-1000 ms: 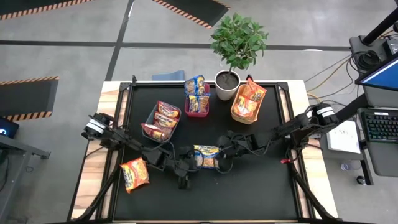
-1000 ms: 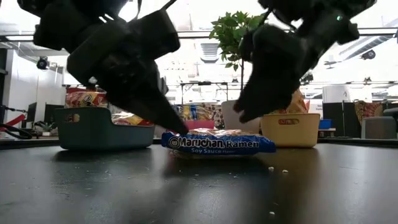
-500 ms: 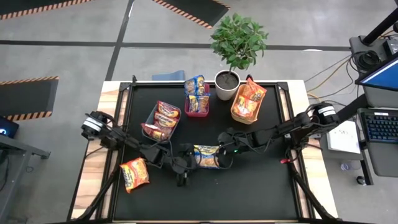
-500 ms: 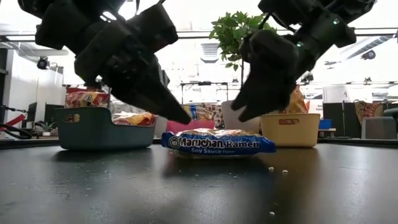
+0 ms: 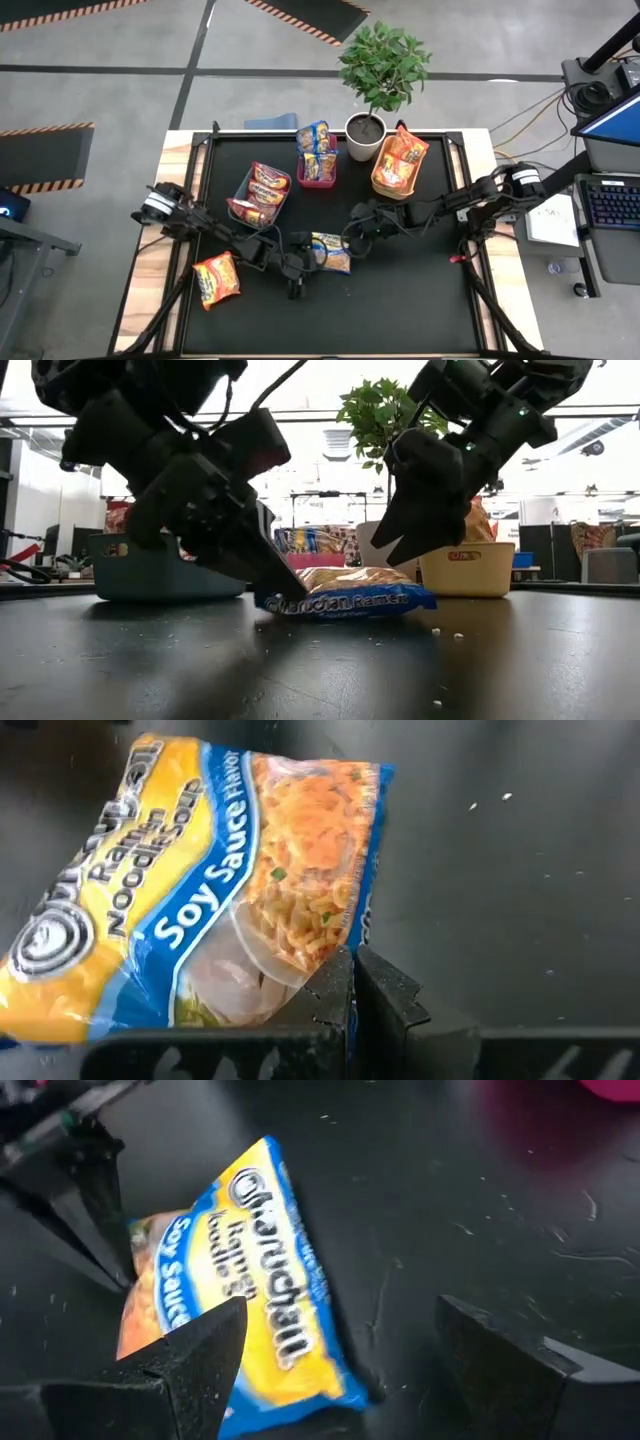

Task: Sort Maruchan noodles
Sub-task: Put the blue noodle pack into the red bin

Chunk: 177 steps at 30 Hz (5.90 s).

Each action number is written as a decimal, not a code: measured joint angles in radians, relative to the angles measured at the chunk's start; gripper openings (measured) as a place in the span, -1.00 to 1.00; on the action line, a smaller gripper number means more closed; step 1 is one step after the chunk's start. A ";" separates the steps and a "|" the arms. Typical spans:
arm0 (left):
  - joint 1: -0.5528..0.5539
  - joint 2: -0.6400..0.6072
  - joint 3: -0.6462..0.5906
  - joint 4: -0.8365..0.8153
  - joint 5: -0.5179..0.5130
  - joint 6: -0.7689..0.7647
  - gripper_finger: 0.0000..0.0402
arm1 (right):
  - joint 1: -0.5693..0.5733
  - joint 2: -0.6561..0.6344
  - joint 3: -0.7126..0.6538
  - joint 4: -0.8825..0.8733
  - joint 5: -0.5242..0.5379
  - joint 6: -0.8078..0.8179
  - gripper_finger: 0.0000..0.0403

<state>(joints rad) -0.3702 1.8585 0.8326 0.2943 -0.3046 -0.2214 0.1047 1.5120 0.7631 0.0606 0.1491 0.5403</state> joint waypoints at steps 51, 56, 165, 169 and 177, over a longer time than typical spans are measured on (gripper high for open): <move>0.003 -0.043 -0.001 -0.021 0.063 0.075 -1.00 | -0.053 0.232 0.002 0.445 -0.420 -0.036 -0.60; 0.003 -0.174 -0.019 -0.101 0.064 0.153 -1.00 | -0.056 0.207 0.002 0.447 -0.418 -0.060 -0.62; 0.019 -1.145 -0.502 0.072 -0.030 0.395 -1.00 | -0.463 0.376 0.553 0.113 -0.221 -0.987 -0.71; 0.018 -1.143 -0.502 0.077 -0.030 0.396 -1.00 | -0.463 0.409 0.554 0.153 -0.237 -0.969 -0.81; 0.018 -1.143 -0.502 0.080 -0.029 0.396 -1.00 | -0.463 0.478 0.554 0.169 -0.202 -0.984 -0.92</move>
<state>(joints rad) -0.3519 0.7158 0.3302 0.3747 -0.3341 0.1741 -0.3580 1.9898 1.3167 0.2295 -0.0528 -0.4437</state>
